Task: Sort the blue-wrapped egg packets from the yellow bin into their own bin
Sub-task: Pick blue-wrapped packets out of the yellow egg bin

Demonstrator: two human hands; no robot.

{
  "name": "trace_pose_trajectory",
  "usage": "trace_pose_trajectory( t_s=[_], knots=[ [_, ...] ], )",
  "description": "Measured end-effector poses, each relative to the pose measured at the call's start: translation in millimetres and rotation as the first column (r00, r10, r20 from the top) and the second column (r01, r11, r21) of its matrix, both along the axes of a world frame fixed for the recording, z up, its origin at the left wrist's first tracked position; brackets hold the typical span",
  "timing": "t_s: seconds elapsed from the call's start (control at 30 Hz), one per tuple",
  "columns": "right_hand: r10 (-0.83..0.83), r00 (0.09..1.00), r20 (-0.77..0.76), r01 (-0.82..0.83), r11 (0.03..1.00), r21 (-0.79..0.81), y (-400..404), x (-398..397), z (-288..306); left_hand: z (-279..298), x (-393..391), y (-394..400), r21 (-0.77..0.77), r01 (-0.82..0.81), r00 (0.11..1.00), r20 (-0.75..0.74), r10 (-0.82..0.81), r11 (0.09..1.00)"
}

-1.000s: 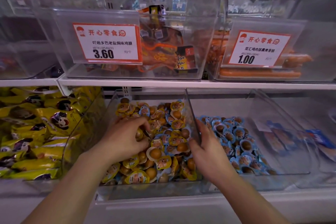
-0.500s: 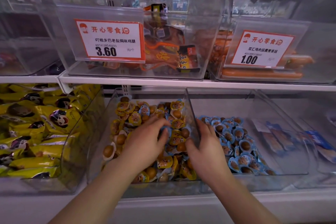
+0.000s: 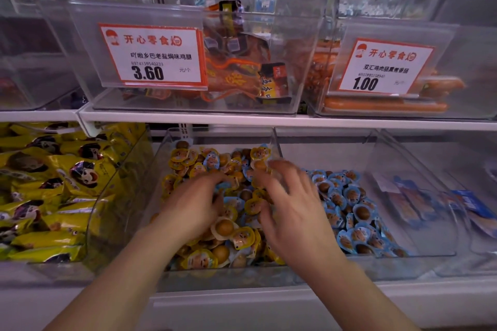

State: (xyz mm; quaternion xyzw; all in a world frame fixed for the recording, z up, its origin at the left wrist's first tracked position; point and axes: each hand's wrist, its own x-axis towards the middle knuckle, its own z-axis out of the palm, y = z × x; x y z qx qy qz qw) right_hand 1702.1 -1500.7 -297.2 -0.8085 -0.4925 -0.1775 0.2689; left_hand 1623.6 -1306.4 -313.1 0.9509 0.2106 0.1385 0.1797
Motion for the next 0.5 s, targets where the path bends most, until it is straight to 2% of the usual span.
trace_pose_trajectory(
  t_s=[0.07, 0.13, 0.2, 0.37, 0.43, 0.5],
  knots=[
    [0.104, 0.989, 0.105, -0.083, 0.979, -0.188, 7.3, -3.8, -0.7, 1.3, -8.4, 7.3, -0.020, 0.011, 0.999, -0.030, -0.011, 1.000],
    [0.147, 0.965, 0.217, -0.036, 0.894, -0.447, 13.0, -6.6, -1.7, 0.2, -12.9, 7.9, -0.026, 0.032, 0.998, -0.052, -0.033, 0.999],
    [0.124, 0.967, 0.222, 0.035, 0.800, -0.600, 16.8, -8.3, -0.7, -3.8, -12.8, 3.0, 0.045, 0.058, 0.997, -0.047, -0.056, 0.997],
    [-0.041, 0.995, 0.095, 0.098, 0.674, -0.732, 34.1, -22.0, -4.5, -13.7, 0.3, -14.9, 0.150, 0.119, 0.988, -0.118, -0.102, 0.982],
    [-0.093, 0.995, 0.042, 0.094, 0.676, -0.731, 37.7, -23.1, -5.8, -12.9, 3.5, -12.6, 0.126, 0.141, 0.980, -0.156, -0.121, 0.982],
    [-0.122, 0.992, 0.022, 0.104, 0.723, -0.683, 37.5, -21.9, -5.5, -11.1, 3.6, -8.1, 0.050, 0.159, 0.980, -0.129, -0.152, 0.986]
  ],
)
